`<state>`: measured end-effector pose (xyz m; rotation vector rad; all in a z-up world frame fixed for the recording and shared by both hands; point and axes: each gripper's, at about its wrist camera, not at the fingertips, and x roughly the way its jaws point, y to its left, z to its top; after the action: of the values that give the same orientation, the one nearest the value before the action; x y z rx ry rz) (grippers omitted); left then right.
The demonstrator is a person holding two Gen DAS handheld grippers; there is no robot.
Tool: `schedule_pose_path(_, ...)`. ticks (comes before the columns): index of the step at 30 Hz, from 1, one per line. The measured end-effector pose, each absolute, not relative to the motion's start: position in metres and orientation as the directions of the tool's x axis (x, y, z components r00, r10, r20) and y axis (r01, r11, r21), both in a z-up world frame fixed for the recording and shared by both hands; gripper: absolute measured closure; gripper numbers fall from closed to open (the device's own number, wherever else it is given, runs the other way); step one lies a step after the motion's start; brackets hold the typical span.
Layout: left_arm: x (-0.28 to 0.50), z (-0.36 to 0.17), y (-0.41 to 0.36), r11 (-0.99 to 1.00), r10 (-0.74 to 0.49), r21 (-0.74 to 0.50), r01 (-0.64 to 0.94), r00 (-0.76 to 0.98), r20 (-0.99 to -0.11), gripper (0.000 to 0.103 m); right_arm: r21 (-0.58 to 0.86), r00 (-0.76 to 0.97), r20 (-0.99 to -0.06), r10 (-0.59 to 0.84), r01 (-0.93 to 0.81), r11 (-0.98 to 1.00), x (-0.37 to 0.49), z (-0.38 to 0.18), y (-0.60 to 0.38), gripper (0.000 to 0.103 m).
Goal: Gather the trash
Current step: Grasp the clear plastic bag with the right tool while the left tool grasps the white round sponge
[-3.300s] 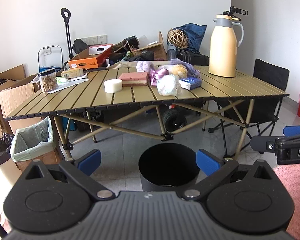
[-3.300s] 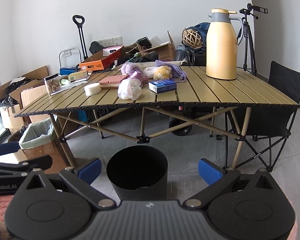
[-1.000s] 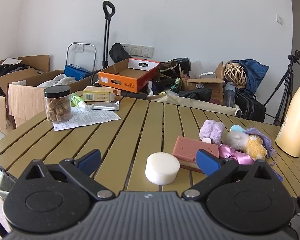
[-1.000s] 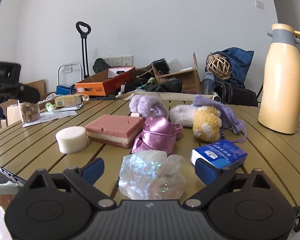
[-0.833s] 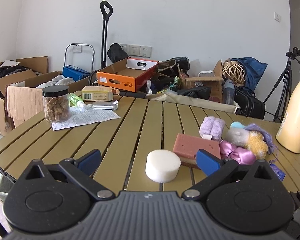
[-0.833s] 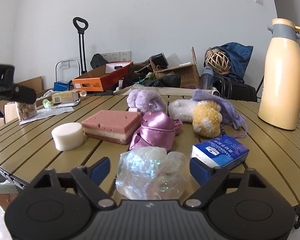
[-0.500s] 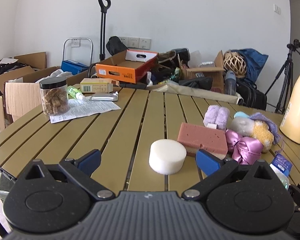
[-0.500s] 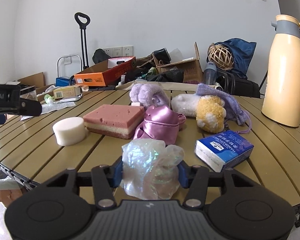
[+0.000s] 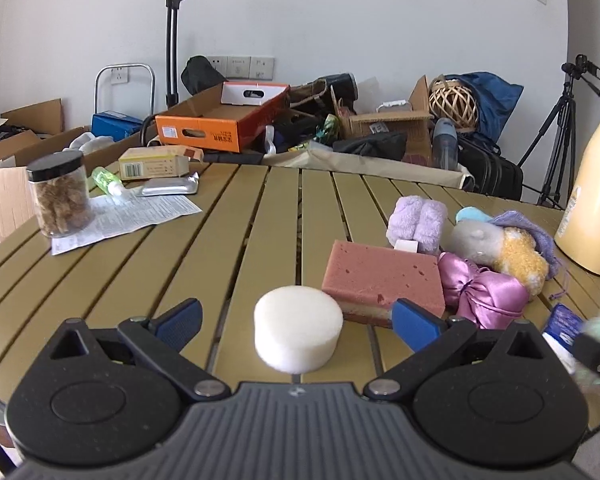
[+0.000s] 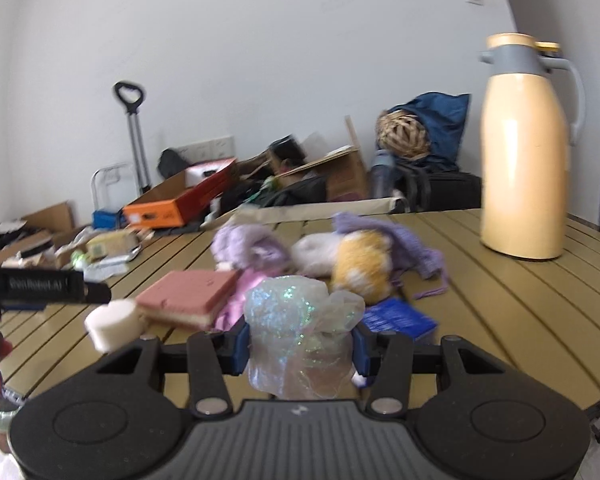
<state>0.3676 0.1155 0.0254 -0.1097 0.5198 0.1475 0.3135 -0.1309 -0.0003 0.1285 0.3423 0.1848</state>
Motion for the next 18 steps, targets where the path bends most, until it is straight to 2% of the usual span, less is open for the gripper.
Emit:
schedule_pose_path(4, 0.384, 0.012, 0.109, 0.981, 0.138, -0.046, -0.19, 0.842, -0.521, 0.003, 0.166, 0.931, -0.32, 0.174, -0.126, 0.978, 0.312, -0.002, -0.145, 0.056)
schedule_pose_path(9, 0.399, 0.001, 0.105, 0.977, 0.172, -0.014, -0.213, 0.824, -0.54, 0.021, 0.166, 0.936, -0.321, 0.146, -0.097, 0.981, 0.309, -0.005, -0.16, 0.056)
schedule_pose_path(14, 0.407, -0.006, 0.108, 0.974, 0.172, -0.026, -0.225, 0.809, -0.561, 0.044, 0.165, 0.934, -0.331, 0.131, -0.08, 0.983, 0.308, -0.008, -0.167, 0.055)
schedule_pose_path(18, 0.405, -0.005, 0.108, 0.977, 0.147, -0.051, -0.207, 0.829, -0.539, 0.046, 0.164, 0.934, -0.333, 0.127, -0.075, 0.984, 0.308, -0.009, -0.169, 0.055)
